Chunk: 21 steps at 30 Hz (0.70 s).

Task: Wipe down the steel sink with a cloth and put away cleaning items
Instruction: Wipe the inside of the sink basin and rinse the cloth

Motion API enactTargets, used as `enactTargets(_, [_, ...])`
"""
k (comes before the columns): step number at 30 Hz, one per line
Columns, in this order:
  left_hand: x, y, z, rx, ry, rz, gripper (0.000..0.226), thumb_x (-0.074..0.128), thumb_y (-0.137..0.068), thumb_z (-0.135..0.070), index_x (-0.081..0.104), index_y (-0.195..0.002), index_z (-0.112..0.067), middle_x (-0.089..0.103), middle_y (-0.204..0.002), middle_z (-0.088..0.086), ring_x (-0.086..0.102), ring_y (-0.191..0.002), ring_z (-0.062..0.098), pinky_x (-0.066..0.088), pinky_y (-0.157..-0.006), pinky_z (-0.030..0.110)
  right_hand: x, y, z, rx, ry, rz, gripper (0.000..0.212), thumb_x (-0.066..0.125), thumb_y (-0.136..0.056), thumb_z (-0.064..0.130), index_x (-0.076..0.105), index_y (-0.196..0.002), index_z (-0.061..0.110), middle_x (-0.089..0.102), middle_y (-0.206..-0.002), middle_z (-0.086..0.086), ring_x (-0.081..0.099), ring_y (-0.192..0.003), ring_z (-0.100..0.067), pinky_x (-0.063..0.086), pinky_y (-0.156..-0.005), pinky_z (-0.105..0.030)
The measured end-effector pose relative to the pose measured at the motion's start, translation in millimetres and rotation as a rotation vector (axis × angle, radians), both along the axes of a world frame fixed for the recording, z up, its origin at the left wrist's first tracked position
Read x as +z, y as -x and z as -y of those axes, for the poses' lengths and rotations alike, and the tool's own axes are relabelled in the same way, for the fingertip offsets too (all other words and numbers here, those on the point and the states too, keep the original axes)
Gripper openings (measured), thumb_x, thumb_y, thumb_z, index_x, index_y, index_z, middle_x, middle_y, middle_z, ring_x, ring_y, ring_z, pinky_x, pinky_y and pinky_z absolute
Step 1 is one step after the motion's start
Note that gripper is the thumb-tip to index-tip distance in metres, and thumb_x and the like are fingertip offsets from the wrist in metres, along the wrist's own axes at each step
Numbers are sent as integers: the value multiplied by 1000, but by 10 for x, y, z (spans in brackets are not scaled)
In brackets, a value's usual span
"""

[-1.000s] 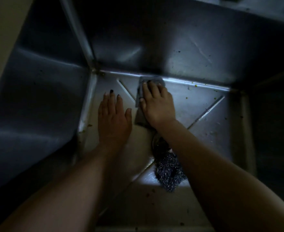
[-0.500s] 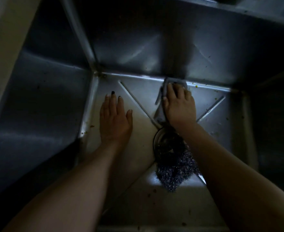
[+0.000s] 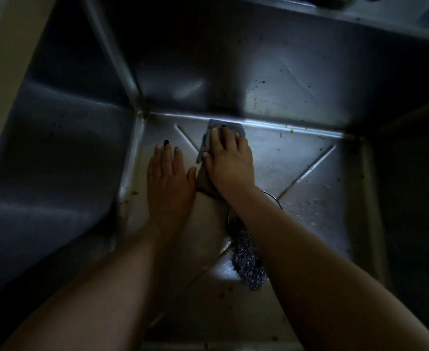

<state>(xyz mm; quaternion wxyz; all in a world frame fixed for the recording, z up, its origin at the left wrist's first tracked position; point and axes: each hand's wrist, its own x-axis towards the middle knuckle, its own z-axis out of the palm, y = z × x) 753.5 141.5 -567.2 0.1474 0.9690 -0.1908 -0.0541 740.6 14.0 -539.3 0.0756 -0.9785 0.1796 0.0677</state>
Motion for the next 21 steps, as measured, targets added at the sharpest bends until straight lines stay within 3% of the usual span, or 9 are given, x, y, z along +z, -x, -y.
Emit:
enactTargets(3, [-5,-3,-9,4,-4,-8,56,37,-94,-33,29,-140,-2,23,-150,20,14,-142,32,12,-114,43,19,-2,100,20,-16,5,55,35,-97,38,25,-147,17,26,-152,-10,25,-135,-32,27,-105,-40])
enactTargets(9, [88,-25,-13,-1,55,-12,52,48,-91,-26,39,-134,1,31,-146,23,20,-139,34,16,-113,43,62,119,404,-205,-20,35,53,39,-96,36,31,-144,16,29,-151,-9,25,-136,-30,30,-101,-38])
enactTargets(14, [226,-50,121,83,80,-69,51,51,-87,-21,40,-133,-1,29,-147,21,21,-137,32,14,-114,41,96,301,719,-261,-27,22,54,40,-96,37,29,-145,16,28,-151,-8,23,-137,-30,29,-102,-38])
enactTargets(21, [311,72,753,-173,214,-138,49,49,-90,-17,38,-135,-1,27,-149,16,19,-139,30,12,-115,33,87,566,1074,-237,-35,17,53,34,-99,36,24,-147,18,22,-154,-6,18,-140,-28,23,-110,-39])
